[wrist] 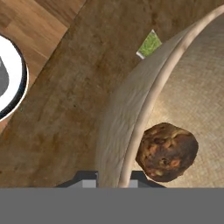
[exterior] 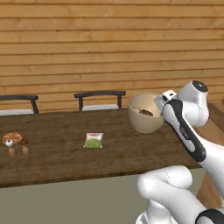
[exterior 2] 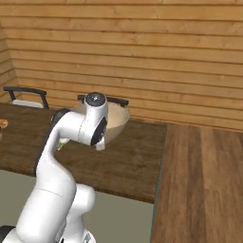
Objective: Open the cabinet, pick up the bread from the cabinet and place it in the basket. Then move the basket to the dining counter.
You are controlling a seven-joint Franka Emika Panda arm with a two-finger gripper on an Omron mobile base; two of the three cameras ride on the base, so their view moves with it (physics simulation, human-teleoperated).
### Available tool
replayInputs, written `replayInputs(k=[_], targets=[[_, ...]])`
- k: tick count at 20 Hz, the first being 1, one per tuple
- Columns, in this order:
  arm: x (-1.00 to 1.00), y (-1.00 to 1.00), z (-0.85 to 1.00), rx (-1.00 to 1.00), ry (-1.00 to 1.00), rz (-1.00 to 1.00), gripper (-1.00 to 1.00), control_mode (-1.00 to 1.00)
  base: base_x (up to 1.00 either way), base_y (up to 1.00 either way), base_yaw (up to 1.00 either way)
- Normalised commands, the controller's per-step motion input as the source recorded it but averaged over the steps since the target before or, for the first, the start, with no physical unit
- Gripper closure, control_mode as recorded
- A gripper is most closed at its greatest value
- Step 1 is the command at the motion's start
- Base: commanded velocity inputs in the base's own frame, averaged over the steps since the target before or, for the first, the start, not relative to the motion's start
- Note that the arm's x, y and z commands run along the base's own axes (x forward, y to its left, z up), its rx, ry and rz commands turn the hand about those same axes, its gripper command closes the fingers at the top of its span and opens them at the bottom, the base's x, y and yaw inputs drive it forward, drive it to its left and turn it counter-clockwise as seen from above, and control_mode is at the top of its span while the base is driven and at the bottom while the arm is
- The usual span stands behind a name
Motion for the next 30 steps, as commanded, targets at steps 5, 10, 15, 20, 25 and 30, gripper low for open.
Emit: replayInputs(k=[5,10,15,20,25,30], targets=[[0.90,0.03,-0.72,0.00,0.00,0.00,1.00,-1.00,0.00,0.00,0.00],[0.41,0.17,-0.67,0.00,-0.02,0.00,1.00,-1.00,0.00,0.00,0.00],[0.00,0.12,-0.52,0.00,-0.02,0.00,1.00,-1.00,0.00,0.00,0.00],[0.00,0.10,-0.48,0.00,0.00,0.00,1.00,-1.00,0.00,0.00,0.00],[0.05,0.27,-0.17,0.00,0.00,-0.04,1.00,-1.00,0.00,0.00,0.00],[0.00,0.04,-0.04,0.00,0.00,-0.01,-1.00,-1.00,0.00,0.00,0.00]])
